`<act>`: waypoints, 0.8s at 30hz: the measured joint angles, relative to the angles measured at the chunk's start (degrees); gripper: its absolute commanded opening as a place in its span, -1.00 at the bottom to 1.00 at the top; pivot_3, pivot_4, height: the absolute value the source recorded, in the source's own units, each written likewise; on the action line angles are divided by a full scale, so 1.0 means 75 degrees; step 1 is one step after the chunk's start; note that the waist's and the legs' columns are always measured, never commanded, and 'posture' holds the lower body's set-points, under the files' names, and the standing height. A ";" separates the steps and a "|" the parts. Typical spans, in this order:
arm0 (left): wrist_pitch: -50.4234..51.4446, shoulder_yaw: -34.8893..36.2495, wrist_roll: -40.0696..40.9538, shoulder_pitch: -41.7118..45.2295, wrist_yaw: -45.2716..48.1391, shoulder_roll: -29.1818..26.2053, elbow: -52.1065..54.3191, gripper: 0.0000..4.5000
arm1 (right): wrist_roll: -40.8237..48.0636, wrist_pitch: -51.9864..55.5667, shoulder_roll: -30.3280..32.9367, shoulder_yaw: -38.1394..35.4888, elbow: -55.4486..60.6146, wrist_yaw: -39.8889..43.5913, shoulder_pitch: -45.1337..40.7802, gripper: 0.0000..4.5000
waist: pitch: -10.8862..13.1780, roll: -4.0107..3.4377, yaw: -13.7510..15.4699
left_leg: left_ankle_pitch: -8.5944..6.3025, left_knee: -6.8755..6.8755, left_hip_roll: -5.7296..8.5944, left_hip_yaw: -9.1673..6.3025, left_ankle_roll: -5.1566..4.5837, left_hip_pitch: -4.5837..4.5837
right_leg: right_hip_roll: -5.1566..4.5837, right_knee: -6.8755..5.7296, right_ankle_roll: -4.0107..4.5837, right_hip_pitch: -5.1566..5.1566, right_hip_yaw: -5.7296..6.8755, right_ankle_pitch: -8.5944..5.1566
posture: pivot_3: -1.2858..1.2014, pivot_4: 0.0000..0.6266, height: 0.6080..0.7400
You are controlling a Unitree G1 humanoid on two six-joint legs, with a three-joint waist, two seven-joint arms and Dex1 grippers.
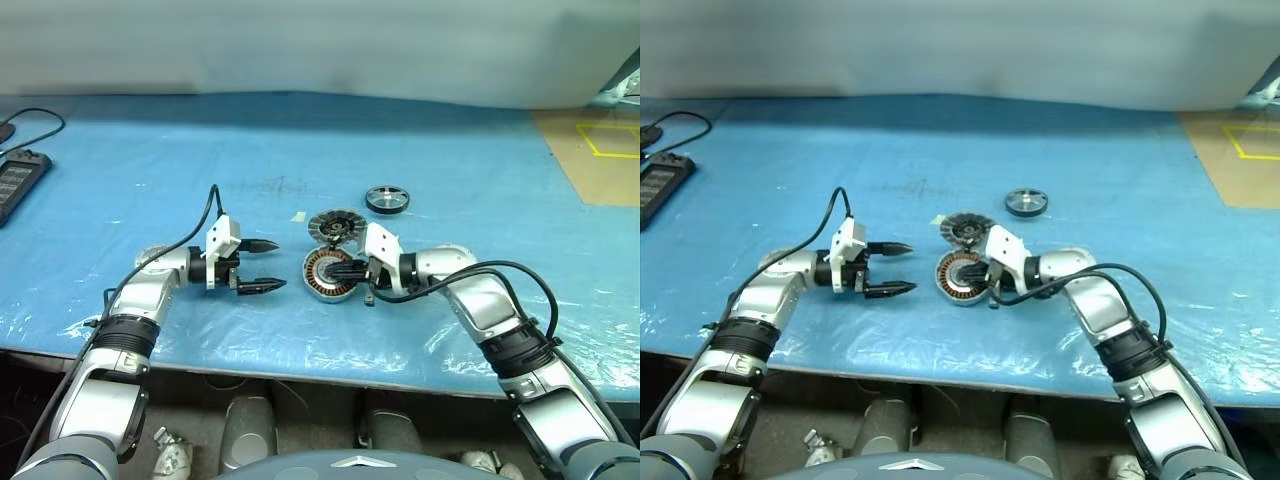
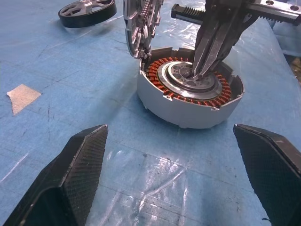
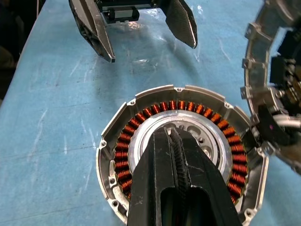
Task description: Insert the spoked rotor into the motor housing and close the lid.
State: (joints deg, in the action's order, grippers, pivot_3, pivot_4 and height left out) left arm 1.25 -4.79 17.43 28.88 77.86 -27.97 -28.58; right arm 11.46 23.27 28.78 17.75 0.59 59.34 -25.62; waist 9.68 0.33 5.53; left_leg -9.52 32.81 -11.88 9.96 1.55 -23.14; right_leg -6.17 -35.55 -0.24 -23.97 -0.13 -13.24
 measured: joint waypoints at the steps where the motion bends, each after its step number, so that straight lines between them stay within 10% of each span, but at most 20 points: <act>1: 0.0003 0.0000 -0.0002 0.0000 -0.0004 0.0000 0.0010 1.00 | 0.0060 0.0093 -0.0001 -0.0046 0.0027 0.0029 0.0009 -0.98 | 0.0000 0.0000 -0.0003 | 0.0000 -0.0002 -0.0001 0.0000 0.0000 -0.0002 | 0.0001 0.0000 0.0000 -0.0003 0.0000 0.0000 | 0.03 -0.52 1.00; 24: -0.0002 -0.0003 -0.0122 0.0001 -0.0116 0.0022 0.0027 1.00 | 0.0400 0.0436 -0.0308 -0.0328 -0.0385 -0.0013 -0.0056 -0.98 | 0.0000 0.0000 -0.0019 | 0.0000 -0.0005 -0.0003 0.0000 0.0001 -0.0004 | 0.0003 -0.0002 0.0000 -0.0010 0.0000 0.0000 | 0.03 -0.52 1.00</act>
State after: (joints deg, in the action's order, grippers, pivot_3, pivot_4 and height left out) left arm 1.23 -4.81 16.52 28.89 76.99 -27.81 -28.38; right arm 14.47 26.53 26.47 15.29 -2.30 59.24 -26.03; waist 9.68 0.32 5.39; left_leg -9.52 32.78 -11.90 9.96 1.56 -23.17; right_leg -6.15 -35.57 -0.24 -24.04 -0.12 -13.24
